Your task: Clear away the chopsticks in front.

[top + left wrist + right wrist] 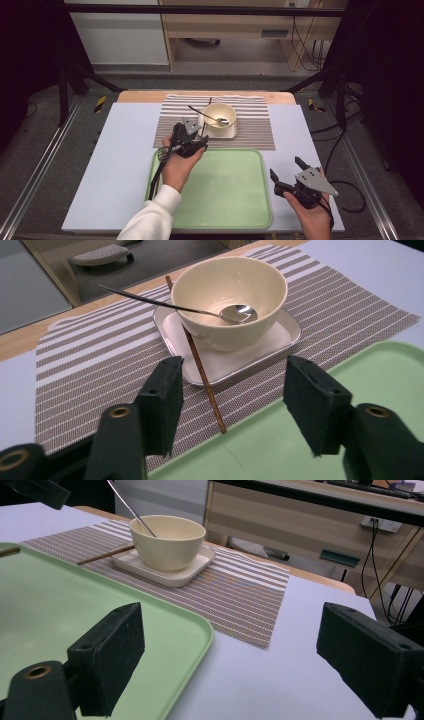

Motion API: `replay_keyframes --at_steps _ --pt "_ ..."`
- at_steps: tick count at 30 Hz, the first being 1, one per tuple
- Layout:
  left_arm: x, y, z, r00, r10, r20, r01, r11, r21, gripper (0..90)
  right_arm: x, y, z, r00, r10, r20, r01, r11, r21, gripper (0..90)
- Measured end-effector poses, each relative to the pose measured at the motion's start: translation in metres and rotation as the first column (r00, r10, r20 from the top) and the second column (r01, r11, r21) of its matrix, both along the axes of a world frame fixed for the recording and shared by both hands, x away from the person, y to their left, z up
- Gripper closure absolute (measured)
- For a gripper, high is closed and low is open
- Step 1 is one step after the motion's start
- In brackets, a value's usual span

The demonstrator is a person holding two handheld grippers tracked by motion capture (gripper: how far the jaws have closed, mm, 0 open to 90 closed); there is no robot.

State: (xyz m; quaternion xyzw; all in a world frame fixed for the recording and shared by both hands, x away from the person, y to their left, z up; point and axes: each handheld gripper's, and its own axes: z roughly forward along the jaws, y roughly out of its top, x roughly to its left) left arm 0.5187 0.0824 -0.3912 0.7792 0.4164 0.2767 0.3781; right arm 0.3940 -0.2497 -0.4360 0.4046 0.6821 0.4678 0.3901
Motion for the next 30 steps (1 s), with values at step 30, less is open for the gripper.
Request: replay_keyframes --at_steps 30 --pt "0.049 -0.01 -0.022 0.9954 0.062 -0.073 -0.064 0.9973 -0.036 65.7 0.002 0.002 0.001 0.9999 0.014 0.0 -0.014 1.0 -0.008 13.0"
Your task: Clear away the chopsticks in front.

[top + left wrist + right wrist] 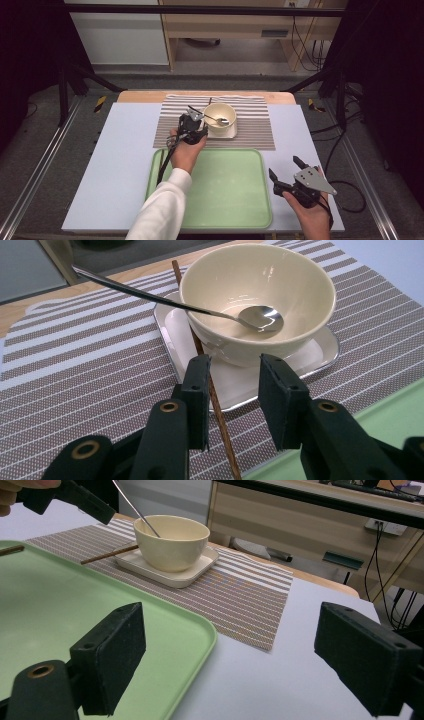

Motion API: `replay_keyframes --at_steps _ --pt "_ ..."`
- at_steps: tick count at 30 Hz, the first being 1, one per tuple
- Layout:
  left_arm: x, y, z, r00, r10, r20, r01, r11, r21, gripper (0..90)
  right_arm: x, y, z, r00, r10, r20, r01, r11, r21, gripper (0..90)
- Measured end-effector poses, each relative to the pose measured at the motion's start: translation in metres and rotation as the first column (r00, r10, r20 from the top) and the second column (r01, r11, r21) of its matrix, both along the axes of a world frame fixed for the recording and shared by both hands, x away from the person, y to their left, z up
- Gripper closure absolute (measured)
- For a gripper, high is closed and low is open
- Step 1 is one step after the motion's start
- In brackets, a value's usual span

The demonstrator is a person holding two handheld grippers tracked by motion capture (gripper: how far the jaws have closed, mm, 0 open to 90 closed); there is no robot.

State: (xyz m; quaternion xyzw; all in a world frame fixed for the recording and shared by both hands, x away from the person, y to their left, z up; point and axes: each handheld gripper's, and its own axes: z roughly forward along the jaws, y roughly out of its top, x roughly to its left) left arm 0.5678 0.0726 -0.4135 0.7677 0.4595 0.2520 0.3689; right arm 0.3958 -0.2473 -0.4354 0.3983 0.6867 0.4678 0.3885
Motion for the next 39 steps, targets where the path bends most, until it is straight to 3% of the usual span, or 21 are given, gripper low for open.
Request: replay_keyframes --at_steps 7,10,16,22,28,31,39 --pt "0.006 -0.004 -0.008 0.9999 0.005 -0.016 -0.005 0.9998 0.021 66.6 0.0 0.0 0.0 1.0 0.001 0.002 -0.001 1.0 0.0 13.2" --pt "0.011 -0.006 -0.013 0.9995 0.023 -0.021 -0.021 0.9985 0.05 67.1 0.0 0.0 0.0 1.0 0.001 0.0 -0.001 1.0 -0.002 13.2" --pt "0.025 -0.006 -0.026 0.9983 0.041 -0.041 -0.039 0.9968 0.069 68.1 0.0 0.0 0.0 1.0 0.002 0.0 -0.002 1.0 -0.001 13.4" --pt "0.034 -0.005 -0.038 0.9965 0.057 -0.062 -0.053 0.9968 0.06 69.7 0.001 -0.001 -0.001 1.0 0.005 -0.005 -0.005 1.0 0.003 13.4" --pt "0.038 -0.012 -0.039 0.9973 0.043 -0.06 -0.039 0.9966 0.072 70.3 0.001 -0.001 -0.001 1.0 0.004 -0.005 -0.004 1.0 0.004 13.5" --pt "0.039 -0.016 -0.039 0.9965 0.062 -0.055 -0.056 0.9936 0.098 70.8 0.001 -0.001 -0.001 1.0 0.005 -0.006 -0.005 1.0 0.003 13.5" --pt "0.042 -0.015 -0.042 0.9949 0.077 -0.064 -0.071 0.9934 0.09 71.9 0.001 -0.001 -0.001 1.0 0.007 -0.006 -0.007 1.0 0.003 13.5"
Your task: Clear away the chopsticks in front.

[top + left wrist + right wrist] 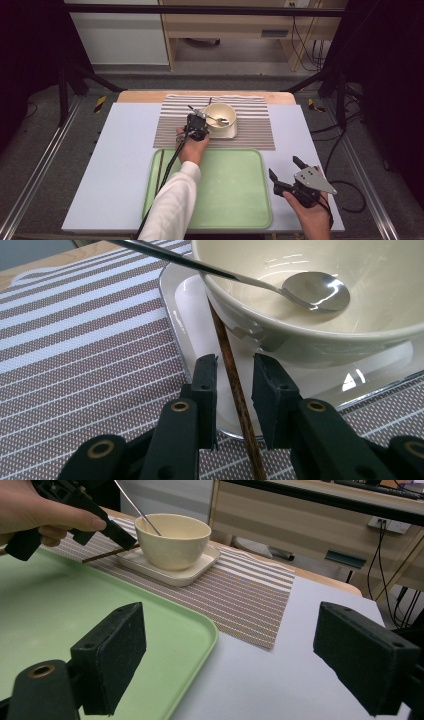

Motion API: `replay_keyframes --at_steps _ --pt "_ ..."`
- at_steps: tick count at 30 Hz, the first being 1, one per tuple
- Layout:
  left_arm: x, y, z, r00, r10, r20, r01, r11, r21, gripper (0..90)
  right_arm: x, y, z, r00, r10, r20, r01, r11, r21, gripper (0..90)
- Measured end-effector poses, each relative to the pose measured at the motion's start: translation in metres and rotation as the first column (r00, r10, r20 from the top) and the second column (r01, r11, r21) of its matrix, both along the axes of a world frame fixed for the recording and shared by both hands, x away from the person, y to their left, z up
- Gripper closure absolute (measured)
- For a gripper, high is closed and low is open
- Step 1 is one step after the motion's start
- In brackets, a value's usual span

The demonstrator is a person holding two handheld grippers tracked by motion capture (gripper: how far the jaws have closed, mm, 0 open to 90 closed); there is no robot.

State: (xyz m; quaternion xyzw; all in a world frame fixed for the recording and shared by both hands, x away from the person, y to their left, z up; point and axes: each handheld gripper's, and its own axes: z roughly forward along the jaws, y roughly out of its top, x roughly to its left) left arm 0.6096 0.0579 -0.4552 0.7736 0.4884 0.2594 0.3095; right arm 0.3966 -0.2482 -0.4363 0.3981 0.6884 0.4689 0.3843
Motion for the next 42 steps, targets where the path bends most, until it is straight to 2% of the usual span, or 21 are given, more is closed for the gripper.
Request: replay_keyframes --at_steps 14,23,28,32,35,38,42 --pt "0.0035 -0.0029 -0.0083 0.9995 0.029 -0.011 -0.029 0.9995 -0.015 74.0 -0.0001 0.0001 -0.0003 1.0 0.001 -0.001 -0.001 1.0 -0.001 13.8" --pt "0.0039 -0.0039 -0.0104 0.9989 0.043 -0.019 -0.044 0.9988 -0.021 79.5 -0.0001 0.0001 -0.0005 1.0 0.003 -0.001 -0.003 1.0 -0.001 14.3" --pt "0.0037 -0.0043 -0.0095 0.9973 0.074 -0.007 -0.074 0.9968 -0.031 82.8 -0.0001 0.0001 -0.0006 1.0 0.003 -0.003 -0.003 1.0 -0.002 14.3" --pt "0.0033 -0.0033 -0.0091 0.9959 0.09 0.002 -0.09 0.9958 -0.013 84.9 0.0 0.0001 -0.0006 1.0 0.003 -0.003 -0.003 1.0 -0.003 14.4" --pt "0.0038 -0.0026 -0.0093 0.9938 0.111 0.008 -0.111 0.9936 -0.021 85.3 0.0001 0.0003 -0.0007 1.0 0.006 -0.003 -0.006 1.0 -0.003 14.4" --pt "0.0036 -0.002 -0.0084 0.9938 0.111 0.004 -0.111 0.9935 -0.023 85.5 0.0001 0.0005 -0.0007 1.0 0.007 -0.003 -0.007 1.0 -0.005 14.4" --pt "0.0018 -0.001 -0.0058 0.9935 0.112 0.018 -0.111 0.9934 -0.029 85.6 0.0002 0.0009 -0.0007 1.0 0.008 -0.004 -0.008 1.0 -0.007 14.4"
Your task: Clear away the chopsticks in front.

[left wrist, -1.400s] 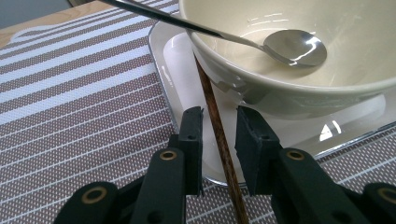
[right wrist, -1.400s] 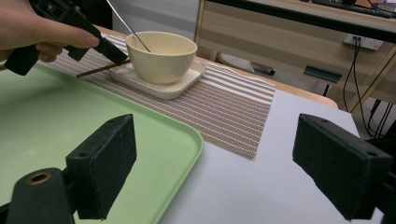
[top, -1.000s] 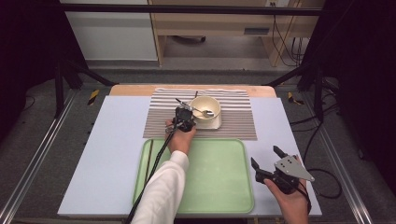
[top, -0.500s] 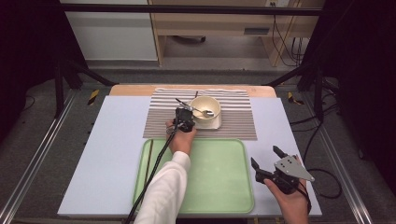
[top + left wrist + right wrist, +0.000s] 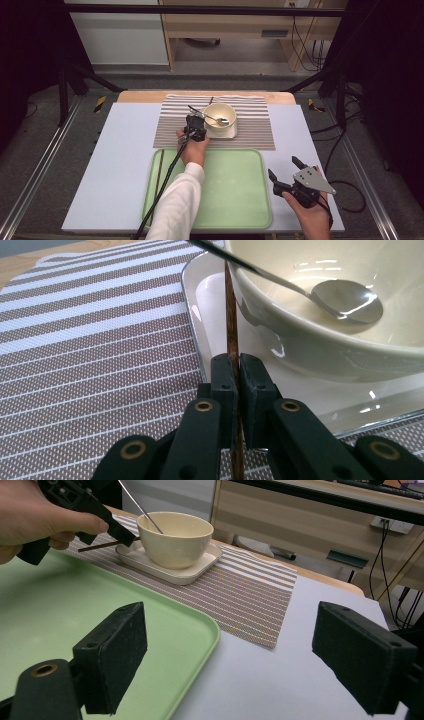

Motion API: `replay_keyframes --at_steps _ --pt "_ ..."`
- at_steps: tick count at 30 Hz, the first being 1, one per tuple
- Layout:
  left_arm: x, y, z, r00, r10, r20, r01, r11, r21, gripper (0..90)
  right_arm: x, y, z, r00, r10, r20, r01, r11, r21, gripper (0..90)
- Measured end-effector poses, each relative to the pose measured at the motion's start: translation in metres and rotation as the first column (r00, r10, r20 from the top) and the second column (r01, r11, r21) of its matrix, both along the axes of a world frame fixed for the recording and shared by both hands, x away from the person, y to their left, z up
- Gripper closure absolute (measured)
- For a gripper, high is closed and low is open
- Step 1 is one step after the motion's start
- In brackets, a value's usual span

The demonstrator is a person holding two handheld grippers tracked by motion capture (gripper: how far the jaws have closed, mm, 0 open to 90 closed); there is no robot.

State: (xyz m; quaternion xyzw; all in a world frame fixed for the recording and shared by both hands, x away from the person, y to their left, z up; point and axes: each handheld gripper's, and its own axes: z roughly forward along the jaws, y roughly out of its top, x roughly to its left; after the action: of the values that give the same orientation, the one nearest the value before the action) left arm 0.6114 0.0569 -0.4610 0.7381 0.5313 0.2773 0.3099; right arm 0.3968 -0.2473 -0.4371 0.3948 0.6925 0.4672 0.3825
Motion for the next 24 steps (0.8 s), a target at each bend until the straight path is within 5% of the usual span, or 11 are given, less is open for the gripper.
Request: replay_keyframes --at_steps 11,24 --pt "-0.01 0.012 0.017 0.9988 0.043 0.024 -0.043 0.9989 -0.018 85.6 0.0 0.002 0.0 0.9999 0.01 -0.002 -0.01 1.0 -0.006 14.5" --pt "-0.055 0.03 0.04 0.9953 0.078 0.058 -0.077 0.9968 -0.02 85.6 0.001 -0.001 0.002 0.9999 0.01 -0.005 -0.01 1.0 0.009 9.4"
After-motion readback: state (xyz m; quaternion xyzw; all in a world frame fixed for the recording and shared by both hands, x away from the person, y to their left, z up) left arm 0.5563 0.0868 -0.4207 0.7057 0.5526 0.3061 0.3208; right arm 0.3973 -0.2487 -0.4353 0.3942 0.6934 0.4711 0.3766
